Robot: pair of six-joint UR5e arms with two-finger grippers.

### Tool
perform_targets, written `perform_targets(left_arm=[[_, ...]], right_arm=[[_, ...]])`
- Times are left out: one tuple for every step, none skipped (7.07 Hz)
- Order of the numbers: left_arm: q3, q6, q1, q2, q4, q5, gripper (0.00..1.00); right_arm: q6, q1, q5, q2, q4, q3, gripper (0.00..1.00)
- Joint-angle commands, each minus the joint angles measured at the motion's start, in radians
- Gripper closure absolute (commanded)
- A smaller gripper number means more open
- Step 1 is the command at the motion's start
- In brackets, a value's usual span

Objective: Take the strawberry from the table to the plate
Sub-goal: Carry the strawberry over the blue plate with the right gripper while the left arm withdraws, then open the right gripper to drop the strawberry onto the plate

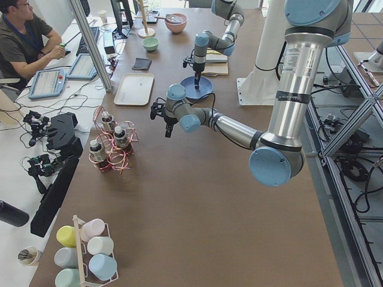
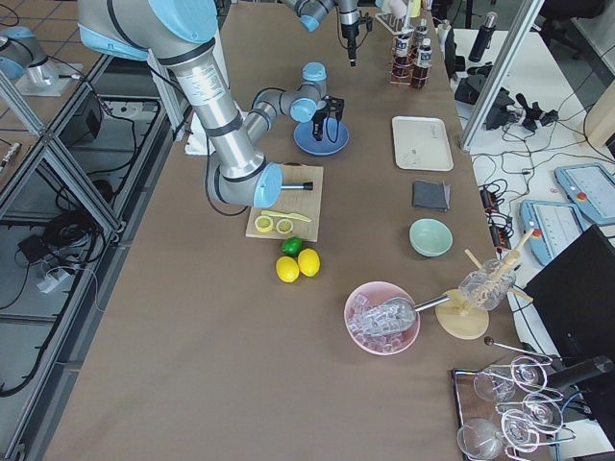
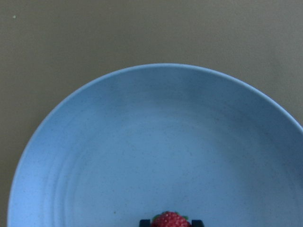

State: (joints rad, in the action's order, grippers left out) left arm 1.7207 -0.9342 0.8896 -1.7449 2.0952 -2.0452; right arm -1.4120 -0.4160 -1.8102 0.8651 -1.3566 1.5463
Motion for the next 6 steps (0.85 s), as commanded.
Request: perform_targets(left_arm=[[-0.001,0.0,-0.001,0.001,0.0,0.0,0.21],[0.0,0.0,0.0,0.001,0.0,0.0,0.21],[0.003,0.0,0.002,0.001,0.0,-0.001,0.21],[0.025,0.002,0.026,0.001,-0.006,-0.009,0.21],[0.028,0.021,0.072,-0.004,-0.021,-0.066,0.21],[0.028,0.17,0.163,-0.002,-0.074,-0.134,0.21]], right_arm=[[0.001,0.0,0.008,-0.001,0.001,0.0,0.01],[0.001,-0.004,0.006,-0.003,0.001,0.012,0.0],[0.001,-0.03,-0.007,0.002,-0.006,0.043,0.0],[0.001,-0.09,-0.053,0.024,-0.062,0.108,0.0],[0.034,-0.175,-0.125,0.063,-0.169,0.203,0.0],[0.167,-0.269,-0.2,0.162,-0.223,0.318,0.0]])
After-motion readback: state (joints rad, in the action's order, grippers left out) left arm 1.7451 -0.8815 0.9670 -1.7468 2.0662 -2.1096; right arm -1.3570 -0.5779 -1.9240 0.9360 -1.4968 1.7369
